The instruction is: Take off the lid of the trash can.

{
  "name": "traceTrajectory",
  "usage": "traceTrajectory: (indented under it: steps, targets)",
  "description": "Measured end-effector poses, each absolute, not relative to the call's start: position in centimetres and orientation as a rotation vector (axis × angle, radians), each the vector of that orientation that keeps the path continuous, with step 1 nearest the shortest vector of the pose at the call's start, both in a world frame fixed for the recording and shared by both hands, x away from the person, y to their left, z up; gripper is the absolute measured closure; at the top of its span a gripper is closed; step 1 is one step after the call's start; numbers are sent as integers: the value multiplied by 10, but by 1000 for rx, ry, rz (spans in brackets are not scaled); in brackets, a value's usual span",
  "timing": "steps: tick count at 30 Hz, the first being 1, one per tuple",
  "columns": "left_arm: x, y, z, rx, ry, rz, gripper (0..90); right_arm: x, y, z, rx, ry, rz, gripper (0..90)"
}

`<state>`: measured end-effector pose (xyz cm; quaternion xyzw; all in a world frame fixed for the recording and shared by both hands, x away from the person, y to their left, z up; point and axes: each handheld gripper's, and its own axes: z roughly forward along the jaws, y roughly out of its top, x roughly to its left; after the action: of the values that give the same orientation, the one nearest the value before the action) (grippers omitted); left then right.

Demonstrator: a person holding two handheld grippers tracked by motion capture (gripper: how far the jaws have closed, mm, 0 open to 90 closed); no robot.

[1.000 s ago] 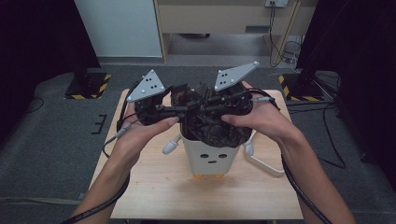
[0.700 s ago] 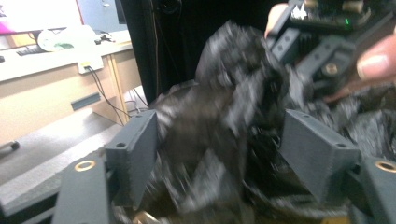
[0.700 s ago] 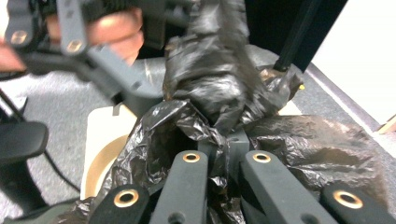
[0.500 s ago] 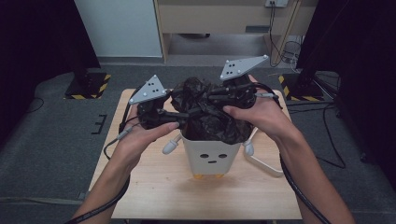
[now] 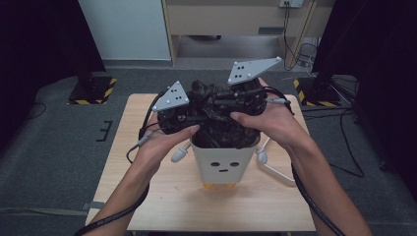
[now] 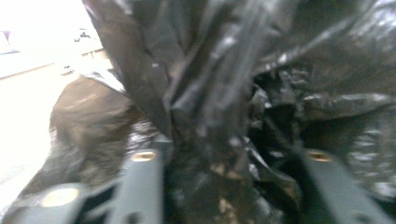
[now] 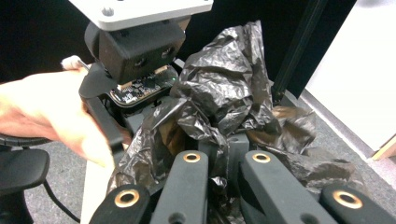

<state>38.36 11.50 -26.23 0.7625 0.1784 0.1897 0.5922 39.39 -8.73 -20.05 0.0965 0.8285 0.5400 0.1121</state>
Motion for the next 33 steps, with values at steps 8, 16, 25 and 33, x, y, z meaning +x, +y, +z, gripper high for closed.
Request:
traceTrajectory:
  steps: [8,16,25,33]
  targets:
    - [387,117,-264,1806,398,491,872,392,-92,-202,272,2439,1561,813]
    - [388,123,-258,1786,411,538,876,391,-105,-206,325,2431,1454,518]
    - [383,123,-248,1765,383,559,876,399,-104,-222,359,2455,1344,397]
    - [379,118,-243,1762,352,551,875,407,-95,-232,350,2498,1364,517]
